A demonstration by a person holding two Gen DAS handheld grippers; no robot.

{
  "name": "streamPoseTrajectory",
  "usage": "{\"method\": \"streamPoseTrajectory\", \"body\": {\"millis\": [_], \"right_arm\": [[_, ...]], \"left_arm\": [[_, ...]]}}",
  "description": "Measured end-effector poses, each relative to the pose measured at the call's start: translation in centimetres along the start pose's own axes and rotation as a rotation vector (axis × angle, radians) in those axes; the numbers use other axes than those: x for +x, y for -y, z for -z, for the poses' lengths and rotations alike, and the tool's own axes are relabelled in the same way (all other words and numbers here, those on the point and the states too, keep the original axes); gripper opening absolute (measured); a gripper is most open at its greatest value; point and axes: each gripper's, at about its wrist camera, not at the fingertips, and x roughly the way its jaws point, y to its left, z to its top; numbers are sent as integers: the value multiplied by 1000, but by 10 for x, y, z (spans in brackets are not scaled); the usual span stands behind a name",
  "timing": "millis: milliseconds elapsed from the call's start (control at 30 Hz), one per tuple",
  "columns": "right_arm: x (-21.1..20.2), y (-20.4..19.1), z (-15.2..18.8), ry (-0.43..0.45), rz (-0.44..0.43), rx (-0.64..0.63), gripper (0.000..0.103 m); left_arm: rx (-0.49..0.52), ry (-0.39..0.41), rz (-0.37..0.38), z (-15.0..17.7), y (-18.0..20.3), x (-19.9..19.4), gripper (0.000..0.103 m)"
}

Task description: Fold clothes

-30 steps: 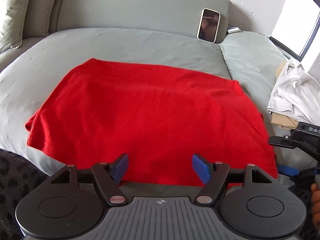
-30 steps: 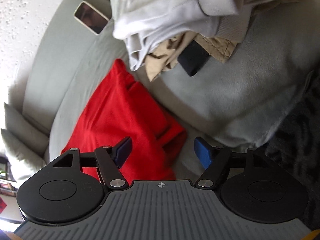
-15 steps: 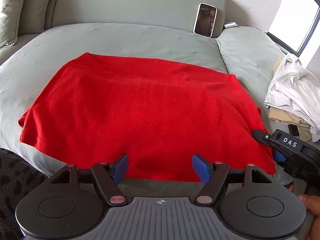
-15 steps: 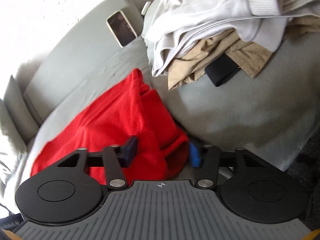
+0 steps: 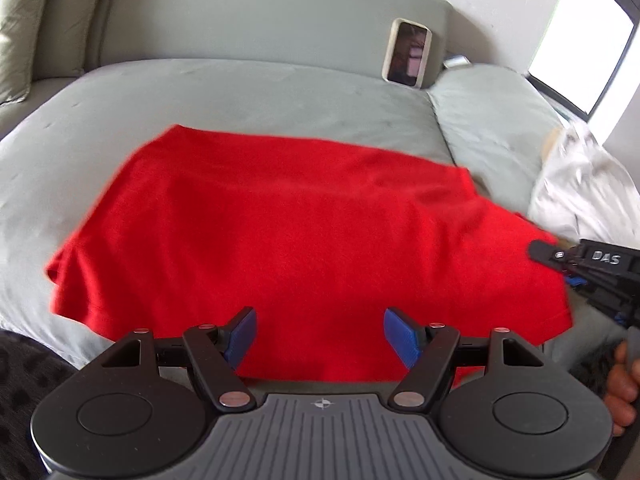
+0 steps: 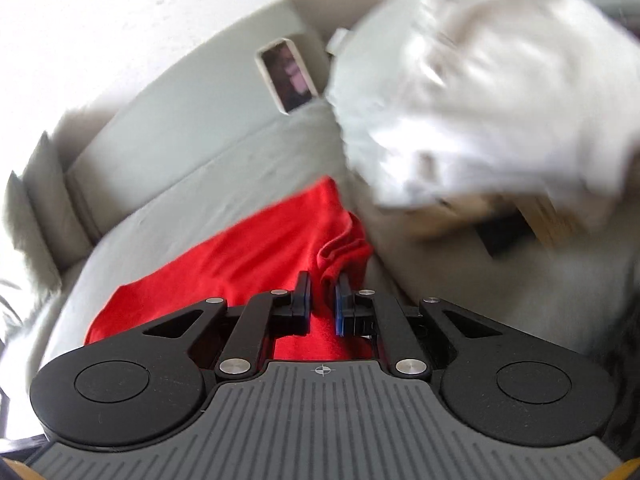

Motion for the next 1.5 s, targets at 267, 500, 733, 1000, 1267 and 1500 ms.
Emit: {"method": "streamPoseTrajectory", "body": {"millis": [267,500,733,1000,1267,1500], "right_arm": [[15,-126,-2,-29,-100,-302,11],[45,-219,60,-134,-264,-511,11],[73,-247,102,-264,-258,-589,11],[46,-236,67,-138,-349,-458,11],[38,-251,81,-218,-436,-539,13],[28,-246,89,-342,-558,-562,46]], "left_arm": [[-150,137,-99,-29,-79,-45,70],[-296,196,-224,-27,-150,-73,70],[-393,171,-228,-19,-180,-70,70],[-408,174,-205,-24,-187,-62,70],[-439,189,-254,-24,-193,-70,70],[-436,220,-277,-23,-193,-83,70]]}}
